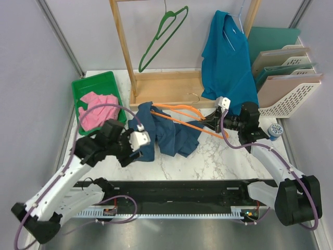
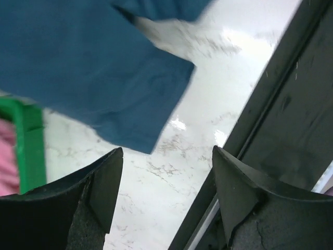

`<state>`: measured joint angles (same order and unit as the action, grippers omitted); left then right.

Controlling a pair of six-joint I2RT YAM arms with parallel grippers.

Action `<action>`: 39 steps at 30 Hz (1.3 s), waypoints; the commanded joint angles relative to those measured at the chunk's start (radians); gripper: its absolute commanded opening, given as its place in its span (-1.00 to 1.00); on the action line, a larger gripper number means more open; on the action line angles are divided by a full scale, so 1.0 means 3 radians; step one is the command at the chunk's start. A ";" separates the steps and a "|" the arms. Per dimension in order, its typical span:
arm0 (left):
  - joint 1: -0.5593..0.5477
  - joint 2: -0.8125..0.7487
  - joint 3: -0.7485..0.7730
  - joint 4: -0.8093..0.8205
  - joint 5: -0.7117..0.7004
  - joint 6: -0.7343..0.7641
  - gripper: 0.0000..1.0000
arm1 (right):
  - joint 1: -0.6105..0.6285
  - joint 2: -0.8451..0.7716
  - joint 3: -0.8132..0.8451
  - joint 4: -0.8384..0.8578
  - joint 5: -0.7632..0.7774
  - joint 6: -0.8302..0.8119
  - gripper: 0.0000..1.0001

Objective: Place the t-shirt on the hanger

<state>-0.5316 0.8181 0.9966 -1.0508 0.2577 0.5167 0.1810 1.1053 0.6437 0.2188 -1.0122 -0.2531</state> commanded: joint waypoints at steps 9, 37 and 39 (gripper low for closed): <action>-0.0897 0.1143 -0.0970 0.1640 -0.0803 0.0864 0.53 | -0.0031 0.0115 0.0155 -0.0008 0.0163 -0.0107 -1.00; 0.0896 0.0562 -0.0147 0.0910 0.0430 0.0538 -0.97 | -0.0015 0.0391 0.0206 -0.0667 0.0153 -0.0915 -1.00; 0.1209 0.0418 -0.0177 0.0966 0.0257 0.0456 -0.96 | 0.0015 0.0386 0.0216 -0.0719 0.0107 -0.0981 -1.00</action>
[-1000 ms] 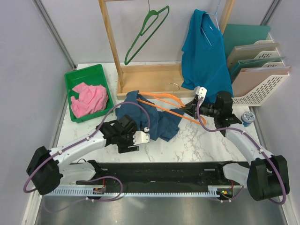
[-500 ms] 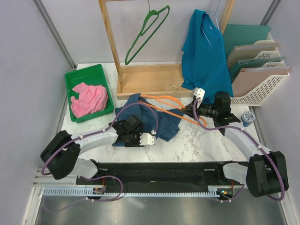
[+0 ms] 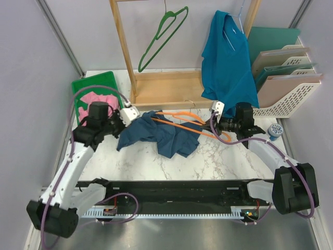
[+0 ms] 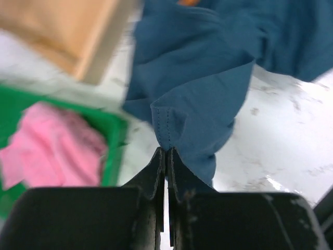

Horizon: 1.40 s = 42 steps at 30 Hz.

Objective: Place the t-shirt on the hanger

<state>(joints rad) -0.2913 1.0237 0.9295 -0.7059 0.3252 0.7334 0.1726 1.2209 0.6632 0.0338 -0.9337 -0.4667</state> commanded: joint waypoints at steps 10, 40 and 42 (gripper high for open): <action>0.1308 -0.0186 -0.0173 0.0614 -0.0644 -0.0548 -0.97 | 0.0365 -0.0020 0.0213 -0.0455 -0.0217 -0.0546 -1.00; 0.1076 -0.0159 0.0241 -0.0495 0.0906 0.0092 0.46 | 0.0647 0.0578 0.0663 0.0118 0.0121 0.0206 -1.00; 0.0803 -0.0232 0.0129 -0.0459 0.0656 -0.0036 0.55 | 0.0647 0.0573 0.0648 0.0118 0.0136 0.0196 -1.00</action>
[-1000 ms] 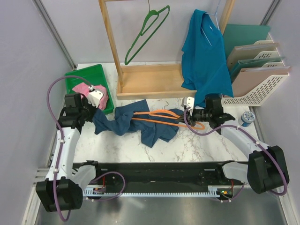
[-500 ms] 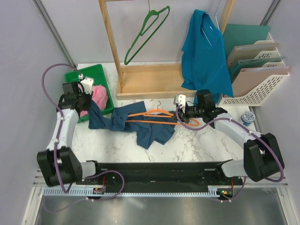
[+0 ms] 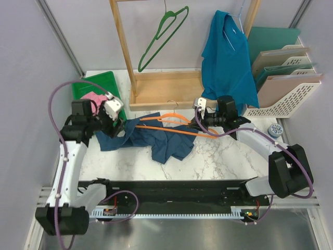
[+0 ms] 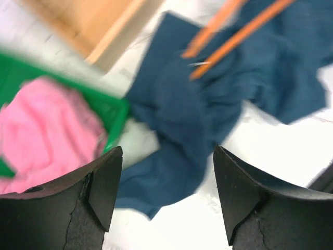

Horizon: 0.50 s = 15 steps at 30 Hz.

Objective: Place the t-shirt on the hanger

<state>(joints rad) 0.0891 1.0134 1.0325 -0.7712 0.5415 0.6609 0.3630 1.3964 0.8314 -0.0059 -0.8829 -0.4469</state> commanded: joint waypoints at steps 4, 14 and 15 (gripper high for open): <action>-0.0787 -0.0152 -0.0337 -0.0109 -0.0408 -0.0096 0.88 | 0.0012 -0.0037 0.0087 0.0260 -0.0043 0.0150 -1.00; -0.1238 0.0150 -0.0762 0.0867 -0.1793 -0.0280 0.22 | 0.0012 -0.0124 0.0092 0.0250 -0.0125 0.0074 -1.00; -0.1202 0.0186 -0.0701 0.0878 -0.1871 -0.0250 -0.30 | 0.0012 -0.0170 0.0077 0.0184 -0.0150 0.0007 -1.00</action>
<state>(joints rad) -0.2741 1.0370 0.7944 -0.6693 0.1841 0.6174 0.3630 1.3956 0.8314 0.0204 -0.8799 -0.4084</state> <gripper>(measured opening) 0.660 0.045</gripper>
